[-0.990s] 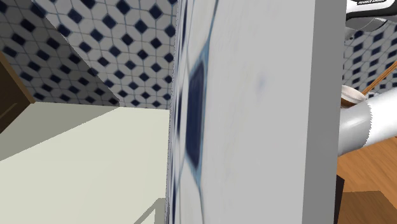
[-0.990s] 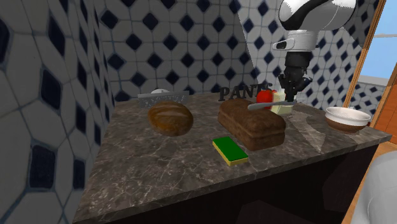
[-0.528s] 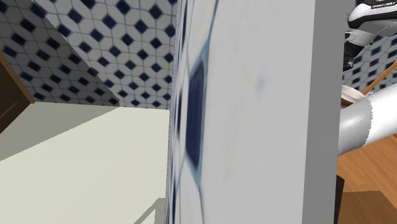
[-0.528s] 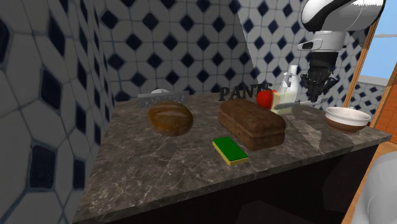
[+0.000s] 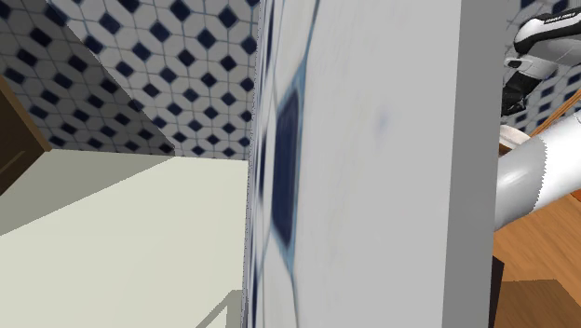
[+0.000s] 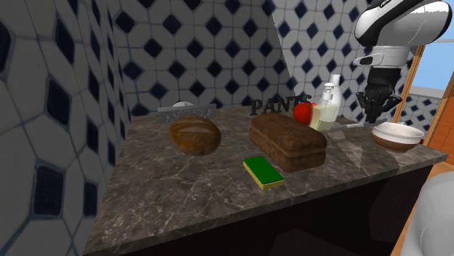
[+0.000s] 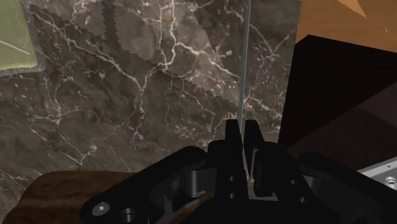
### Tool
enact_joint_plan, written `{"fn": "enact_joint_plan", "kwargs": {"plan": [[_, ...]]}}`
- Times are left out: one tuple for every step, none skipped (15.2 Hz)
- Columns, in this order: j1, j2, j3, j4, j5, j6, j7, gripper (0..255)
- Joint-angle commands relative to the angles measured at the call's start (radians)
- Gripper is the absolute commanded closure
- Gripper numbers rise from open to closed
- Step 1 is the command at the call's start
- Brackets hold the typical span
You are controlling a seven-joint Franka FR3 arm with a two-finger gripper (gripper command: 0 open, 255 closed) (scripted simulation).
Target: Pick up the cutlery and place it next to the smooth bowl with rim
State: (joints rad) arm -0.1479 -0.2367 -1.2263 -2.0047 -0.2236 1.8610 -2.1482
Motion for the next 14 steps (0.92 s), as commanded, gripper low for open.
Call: {"fn": "enact_joint_plan", "kwargs": {"plan": [[0.004,0.006,-0.013,-0.025,0.003,0.030,-0.005,255],[0.008,0.012,-0.021,-0.035,0.006,0.044,-0.008,255],[0.012,0.019,-0.030,-0.045,0.011,0.058,-0.012,255],[0.017,0.026,-0.039,-0.055,0.016,0.072,-0.016,255],[0.023,0.033,-0.049,-0.065,0.022,0.087,-0.021,255],[0.029,0.042,-0.060,-0.074,0.028,0.101,-0.026,255],[0.037,0.051,-0.072,-0.084,0.036,0.116,-0.032,255],[0.045,0.061,-0.085,-0.093,0.044,0.130,-0.039,255],[0.054,0.072,-0.098,-0.102,0.054,0.145,-0.047,255],[0.064,0.085,-0.113,-0.111,0.065,0.160,-0.056,255],[0.075,0.099,-0.130,-0.119,0.079,0.175,-0.066,255],[0.088,0.115,-0.148,-0.128,0.094,0.190,-0.078,255],[0.104,0.134,-0.169,-0.136,0.114,0.205,-0.093,255],[0.122,0.157,-0.194,-0.144,0.138,0.220,-0.112,255]]}}
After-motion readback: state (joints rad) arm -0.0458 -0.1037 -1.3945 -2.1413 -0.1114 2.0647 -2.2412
